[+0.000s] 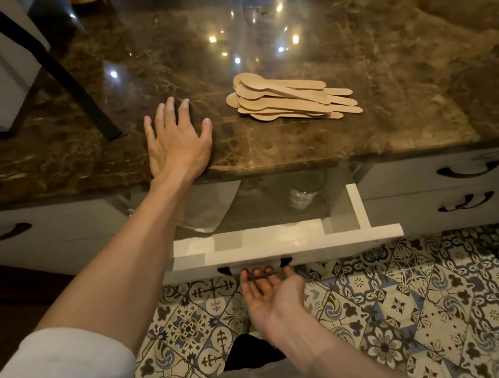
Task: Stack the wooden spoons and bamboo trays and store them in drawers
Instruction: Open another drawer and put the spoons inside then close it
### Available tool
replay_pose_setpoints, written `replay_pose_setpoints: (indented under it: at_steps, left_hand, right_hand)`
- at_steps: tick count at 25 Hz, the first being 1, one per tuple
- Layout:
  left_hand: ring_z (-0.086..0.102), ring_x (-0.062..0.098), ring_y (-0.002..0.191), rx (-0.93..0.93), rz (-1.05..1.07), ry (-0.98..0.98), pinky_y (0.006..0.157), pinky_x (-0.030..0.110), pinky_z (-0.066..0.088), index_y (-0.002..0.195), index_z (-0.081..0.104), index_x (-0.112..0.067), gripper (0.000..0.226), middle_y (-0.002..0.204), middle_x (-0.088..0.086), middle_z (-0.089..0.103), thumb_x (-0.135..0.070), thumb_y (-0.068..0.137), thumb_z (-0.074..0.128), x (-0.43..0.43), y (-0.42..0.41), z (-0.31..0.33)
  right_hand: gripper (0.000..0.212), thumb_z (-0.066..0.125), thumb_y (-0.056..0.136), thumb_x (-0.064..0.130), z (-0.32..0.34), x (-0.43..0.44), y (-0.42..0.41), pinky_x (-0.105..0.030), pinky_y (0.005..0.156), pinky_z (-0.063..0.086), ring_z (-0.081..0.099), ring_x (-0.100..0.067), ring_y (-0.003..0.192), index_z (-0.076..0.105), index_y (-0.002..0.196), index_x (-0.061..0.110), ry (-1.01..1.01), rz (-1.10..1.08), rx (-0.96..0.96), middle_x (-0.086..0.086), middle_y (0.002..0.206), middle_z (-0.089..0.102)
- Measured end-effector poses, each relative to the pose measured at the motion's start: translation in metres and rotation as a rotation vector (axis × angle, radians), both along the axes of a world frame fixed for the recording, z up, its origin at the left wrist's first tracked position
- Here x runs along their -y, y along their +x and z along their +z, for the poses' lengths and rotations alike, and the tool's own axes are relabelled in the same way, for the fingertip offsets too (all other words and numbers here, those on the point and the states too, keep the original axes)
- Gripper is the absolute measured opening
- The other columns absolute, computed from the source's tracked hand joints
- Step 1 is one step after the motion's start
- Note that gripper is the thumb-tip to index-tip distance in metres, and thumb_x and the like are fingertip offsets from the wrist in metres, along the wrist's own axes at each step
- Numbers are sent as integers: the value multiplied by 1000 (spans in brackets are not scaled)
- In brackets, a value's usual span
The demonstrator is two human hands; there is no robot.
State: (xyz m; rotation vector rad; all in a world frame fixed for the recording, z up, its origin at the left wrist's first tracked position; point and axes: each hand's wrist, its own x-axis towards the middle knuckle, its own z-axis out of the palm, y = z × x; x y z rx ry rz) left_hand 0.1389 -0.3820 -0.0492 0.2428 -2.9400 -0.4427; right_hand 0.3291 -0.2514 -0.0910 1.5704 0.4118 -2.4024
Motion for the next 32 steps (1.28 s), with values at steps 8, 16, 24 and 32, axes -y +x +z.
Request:
replay_pose_setpoints:
  at_steps: [8, 16, 24, 32]
  left_hand:
    - [11, 21, 142, 0, -8, -20, 115, 42, 0, 143, 27, -18, 60, 154, 7, 21, -49, 92, 27, 2, -2, -4]
    - [10, 20, 142, -4, -4, -37, 114, 41, -1, 144, 25, -20, 62, 155, 6, 19, -52, 91, 24, 5, -5, -8]
    - [12, 21, 142, -42, -17, -60, 112, 41, -1, 143, 26, -19, 63, 154, 7, 21, -54, 91, 22, 6, -8, -15]
    - [17, 22, 140, -74, -2, -60, 113, 42, 2, 141, 31, -19, 62, 152, 8, 27, -53, 90, 25, 6, -8, -13]
  right_hand:
    - [25, 36, 93, 15, 4, -7, 54, -43, 67, 52, 55, -34, 90, 55, 107, 6, -34, -28, 45, -23, 105, 57]
    - [26, 36, 95, 13, 12, -14, 64, -48, 77, 50, 55, -39, 102, 54, 113, 5, 6, 110, 28, -27, 113, 56]
    - [46, 74, 70, 39, 133, -83, 21, -30, 77, 55, 61, -11, 102, 62, 113, 30, 492, 1380, -736, 10, 112, 64]
    - [83, 73, 72, 45, 147, -104, -234, -39, 102, 33, 39, -23, 127, 34, 140, 18, 2147, 1779, -934, -4, 143, 40]
